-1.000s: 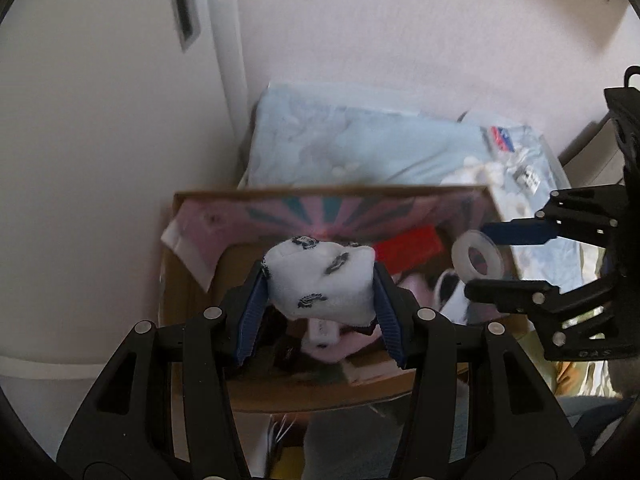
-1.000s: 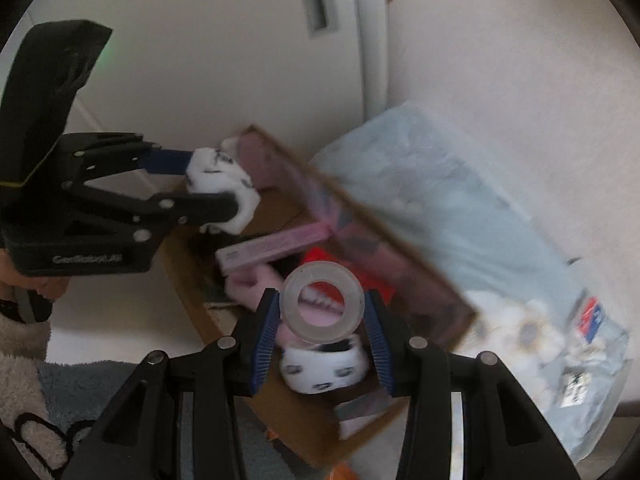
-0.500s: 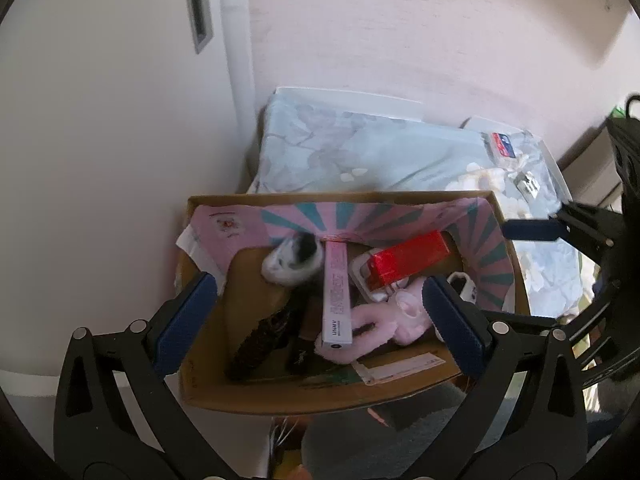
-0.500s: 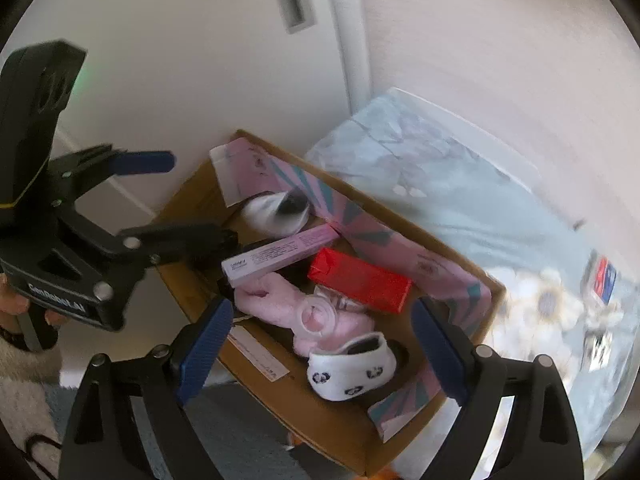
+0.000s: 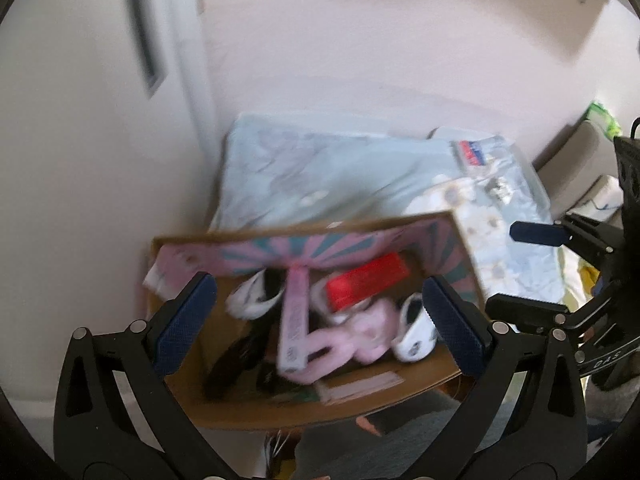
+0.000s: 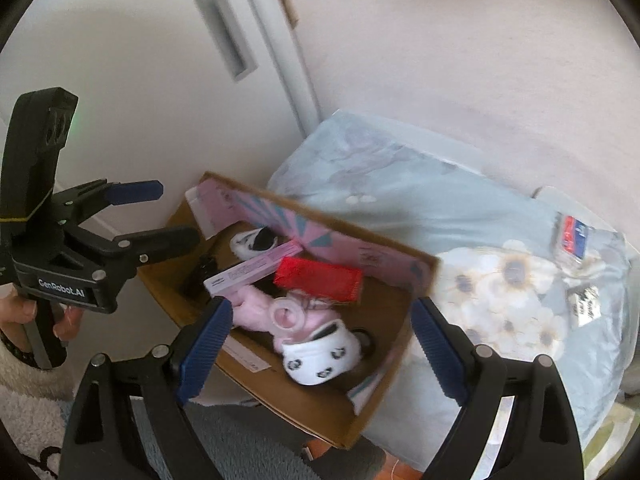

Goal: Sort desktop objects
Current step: 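Move both grippers back over the last items on the sheet, then grasp the red-and-blue floss pick box with the left gripper while the right grasps the white tissue pack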

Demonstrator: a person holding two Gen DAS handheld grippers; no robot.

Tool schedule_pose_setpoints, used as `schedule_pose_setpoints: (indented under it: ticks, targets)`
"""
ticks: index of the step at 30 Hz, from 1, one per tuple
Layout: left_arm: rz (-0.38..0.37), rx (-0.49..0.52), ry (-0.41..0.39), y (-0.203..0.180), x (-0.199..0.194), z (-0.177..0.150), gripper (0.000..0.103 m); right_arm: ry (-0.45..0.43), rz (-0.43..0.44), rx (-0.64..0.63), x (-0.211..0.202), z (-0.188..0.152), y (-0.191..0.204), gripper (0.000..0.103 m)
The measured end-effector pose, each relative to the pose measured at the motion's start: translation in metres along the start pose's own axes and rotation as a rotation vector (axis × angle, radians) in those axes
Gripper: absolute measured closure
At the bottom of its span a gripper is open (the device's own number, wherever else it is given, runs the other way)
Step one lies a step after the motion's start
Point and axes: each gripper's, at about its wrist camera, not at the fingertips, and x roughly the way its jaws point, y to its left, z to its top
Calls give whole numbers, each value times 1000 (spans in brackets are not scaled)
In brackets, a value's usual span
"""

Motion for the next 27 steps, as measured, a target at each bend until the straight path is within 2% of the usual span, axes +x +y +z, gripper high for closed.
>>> schedule_pose_setpoints:
  ticks: [9, 12, 16, 18, 22, 27]
  targets:
    - [-77, 121, -38, -67, -1, 41, 0, -74, -79, 114, -43, -21, -55, 14]
    - [-113, 164, -44, -95, 0, 54, 0, -77, -96, 157, -56, -31, -78, 14]
    - [-154, 212, -45, -130, 3, 69, 0, -128, -151, 190, -83, -50, -107, 14]
    - [-172, 235, -48, -148, 5, 77, 0, -121, -174, 204, -90, -56, -124, 14]
    - [-193, 267, -49, -187, 20, 97, 0, -93, -230, 235, -94, -67, -167, 14]
    - [-226, 258, -18, -227, 63, 126, 0, -80, -266, 212, -93, -71, -207, 14]
